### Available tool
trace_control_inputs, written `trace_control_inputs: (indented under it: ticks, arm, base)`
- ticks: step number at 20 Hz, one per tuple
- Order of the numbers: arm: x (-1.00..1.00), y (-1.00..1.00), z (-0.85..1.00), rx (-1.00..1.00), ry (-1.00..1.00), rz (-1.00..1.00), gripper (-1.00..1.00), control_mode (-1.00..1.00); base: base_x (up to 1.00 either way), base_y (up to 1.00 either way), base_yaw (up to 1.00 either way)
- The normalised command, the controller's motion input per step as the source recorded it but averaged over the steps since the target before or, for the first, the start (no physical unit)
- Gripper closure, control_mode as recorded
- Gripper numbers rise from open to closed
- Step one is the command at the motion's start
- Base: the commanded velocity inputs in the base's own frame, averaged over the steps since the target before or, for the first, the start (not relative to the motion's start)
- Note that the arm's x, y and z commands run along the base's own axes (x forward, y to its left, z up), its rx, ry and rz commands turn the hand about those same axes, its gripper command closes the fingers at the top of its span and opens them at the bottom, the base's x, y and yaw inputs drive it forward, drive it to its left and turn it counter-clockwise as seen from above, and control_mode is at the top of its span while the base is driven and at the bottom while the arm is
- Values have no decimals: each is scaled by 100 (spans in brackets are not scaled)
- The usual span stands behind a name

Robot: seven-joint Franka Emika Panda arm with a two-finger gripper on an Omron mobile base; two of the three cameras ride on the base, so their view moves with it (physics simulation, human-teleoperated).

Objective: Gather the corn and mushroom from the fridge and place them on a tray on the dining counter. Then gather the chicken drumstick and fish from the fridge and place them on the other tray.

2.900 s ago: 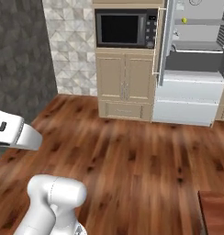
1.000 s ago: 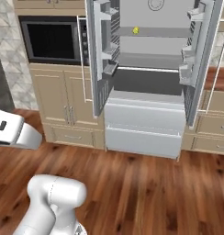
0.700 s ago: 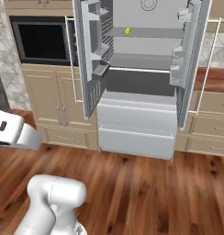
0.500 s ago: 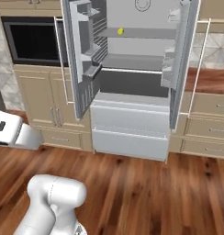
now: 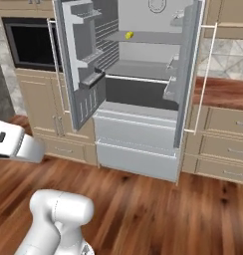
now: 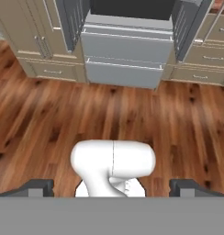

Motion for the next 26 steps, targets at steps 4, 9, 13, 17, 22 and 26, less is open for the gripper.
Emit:
trace_control_inputs:
  ticks: [4,9,13,17,22,26]
  arm:
    - [0,0,0,0,0,0,-100,100]
    - [0,0,0,0,0,0,-100,100]
    - [0,0,0,0,0,0,-100,100]
    - [0,0,0,0,0,0,-100,100]
    - [0,0,0,0,0,0,-100,100]
    - [0,0,0,0,0,0,-100,100]
  base:
    - [72,-46,6]
    - [94,-8,-1]
    - [100,0,-2]
    - [100,0,-3]
    - [96,0,-5]
    - [88,0,-6]
